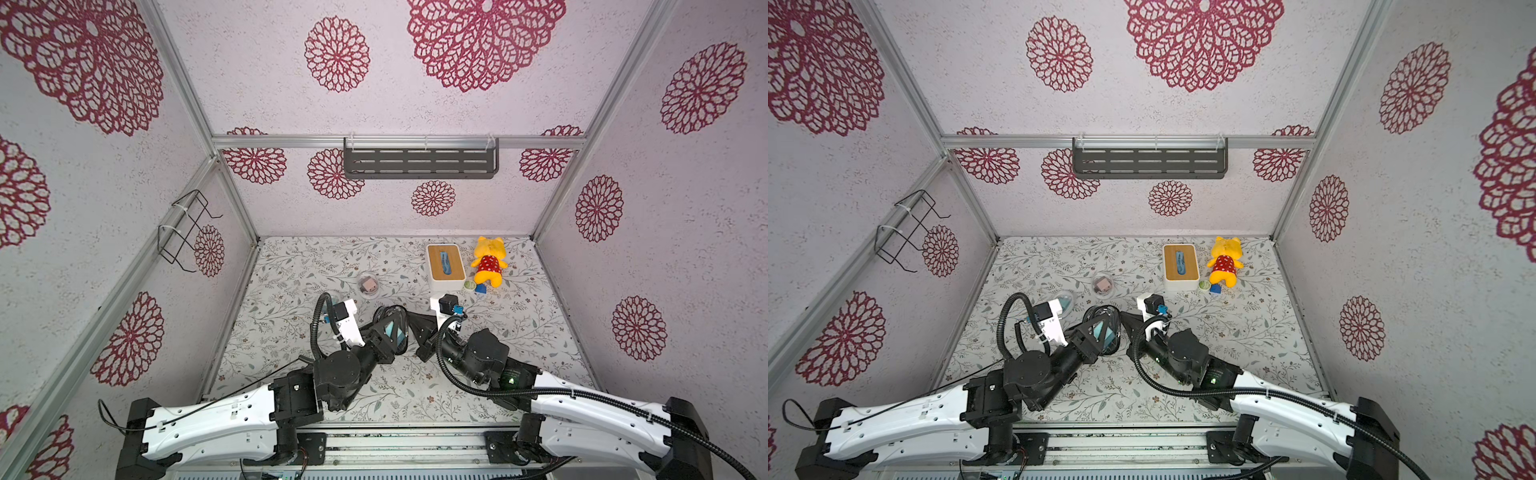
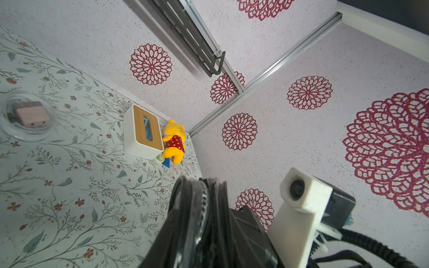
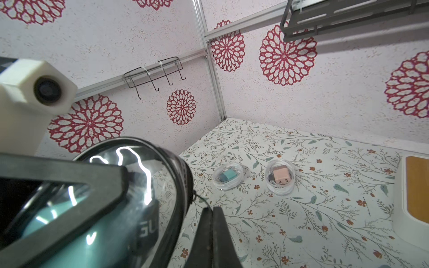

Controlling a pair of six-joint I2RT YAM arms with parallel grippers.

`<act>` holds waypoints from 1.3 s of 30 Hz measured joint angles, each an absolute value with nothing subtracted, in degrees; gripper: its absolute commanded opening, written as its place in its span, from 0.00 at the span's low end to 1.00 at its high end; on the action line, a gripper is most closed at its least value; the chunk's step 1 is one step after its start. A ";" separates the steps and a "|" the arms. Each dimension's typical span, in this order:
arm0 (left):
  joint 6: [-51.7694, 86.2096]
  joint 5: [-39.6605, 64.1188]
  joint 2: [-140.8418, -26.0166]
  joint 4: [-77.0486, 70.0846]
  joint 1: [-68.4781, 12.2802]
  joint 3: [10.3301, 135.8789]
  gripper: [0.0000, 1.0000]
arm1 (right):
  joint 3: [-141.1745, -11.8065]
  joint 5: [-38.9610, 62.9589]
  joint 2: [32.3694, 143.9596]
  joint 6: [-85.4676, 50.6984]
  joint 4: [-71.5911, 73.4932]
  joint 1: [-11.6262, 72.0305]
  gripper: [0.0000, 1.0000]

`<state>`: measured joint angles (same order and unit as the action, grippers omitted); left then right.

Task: Pack away charging kits
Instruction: Zip the zipper on the storage bag.

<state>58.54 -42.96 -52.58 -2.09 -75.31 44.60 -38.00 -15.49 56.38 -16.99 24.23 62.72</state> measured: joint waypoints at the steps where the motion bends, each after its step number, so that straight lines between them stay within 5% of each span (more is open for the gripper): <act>1: 58.24 -42.94 -53.08 -1.80 -75.22 45.06 0.00 | -38.09 -15.18 56.38 -16.93 24.08 62.30 0.00; 20: 54.74 -35.99 -52.31 -1.23 -74.96 45.89 0.00 | -37.52 -6.87 52.31 -14.00 23.16 57.63 0.00; 39: 52.05 -22.94 -55.55 19.38 -71.85 59.31 0.00 | -28.91 -2.87 46.15 -11.53 31.86 56.77 0.00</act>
